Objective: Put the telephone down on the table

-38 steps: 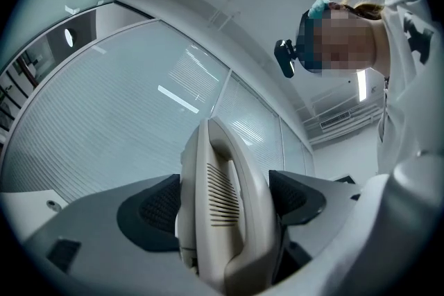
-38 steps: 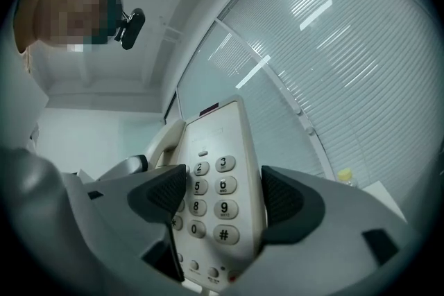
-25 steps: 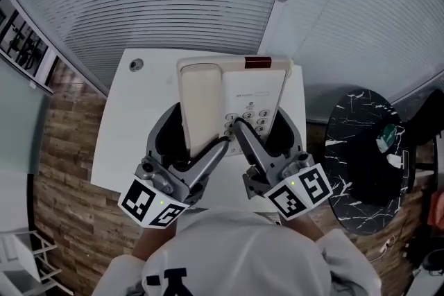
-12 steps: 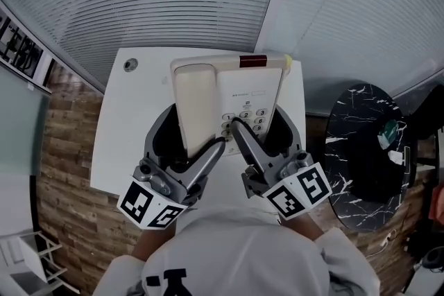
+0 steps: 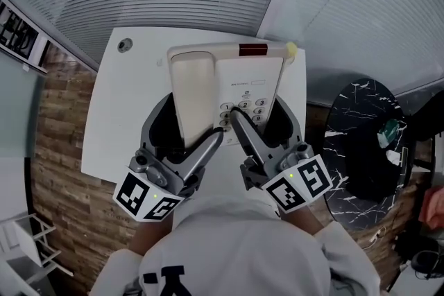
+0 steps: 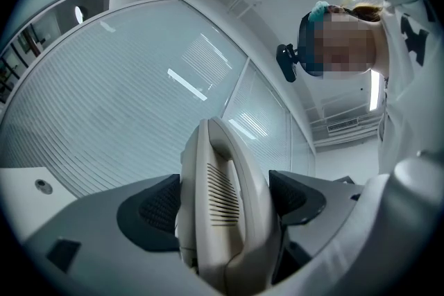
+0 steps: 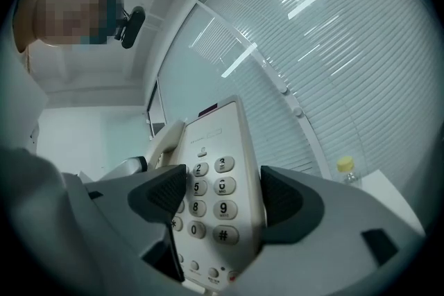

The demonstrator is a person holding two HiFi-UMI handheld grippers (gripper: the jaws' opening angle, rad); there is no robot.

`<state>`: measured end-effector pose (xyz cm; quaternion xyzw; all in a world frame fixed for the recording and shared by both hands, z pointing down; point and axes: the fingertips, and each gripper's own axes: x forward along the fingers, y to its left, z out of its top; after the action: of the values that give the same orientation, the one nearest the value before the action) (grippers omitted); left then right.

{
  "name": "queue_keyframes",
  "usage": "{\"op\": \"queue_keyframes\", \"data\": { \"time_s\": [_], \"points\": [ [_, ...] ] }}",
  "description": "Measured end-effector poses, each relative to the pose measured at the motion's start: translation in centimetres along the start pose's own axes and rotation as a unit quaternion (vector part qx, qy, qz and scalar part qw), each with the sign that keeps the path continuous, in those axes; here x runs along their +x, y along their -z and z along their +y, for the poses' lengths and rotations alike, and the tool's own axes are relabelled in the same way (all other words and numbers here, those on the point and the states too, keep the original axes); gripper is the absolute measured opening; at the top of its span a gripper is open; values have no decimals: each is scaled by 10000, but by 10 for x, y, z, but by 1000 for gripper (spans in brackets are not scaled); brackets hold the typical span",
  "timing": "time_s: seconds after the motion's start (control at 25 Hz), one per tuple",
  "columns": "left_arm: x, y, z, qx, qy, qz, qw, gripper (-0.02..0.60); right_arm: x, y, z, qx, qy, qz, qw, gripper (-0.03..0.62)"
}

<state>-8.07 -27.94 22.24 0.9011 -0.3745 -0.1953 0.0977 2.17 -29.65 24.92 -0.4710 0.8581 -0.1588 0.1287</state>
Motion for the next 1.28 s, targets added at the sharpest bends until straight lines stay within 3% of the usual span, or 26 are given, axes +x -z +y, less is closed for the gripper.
{"op": "queue_keyframes", "data": {
  "time_s": [1.28],
  "points": [
    [-6,94,58,-717,-610,707,9930,400,18,95,-57,589,365,1012,9925,341]
  ]
}}
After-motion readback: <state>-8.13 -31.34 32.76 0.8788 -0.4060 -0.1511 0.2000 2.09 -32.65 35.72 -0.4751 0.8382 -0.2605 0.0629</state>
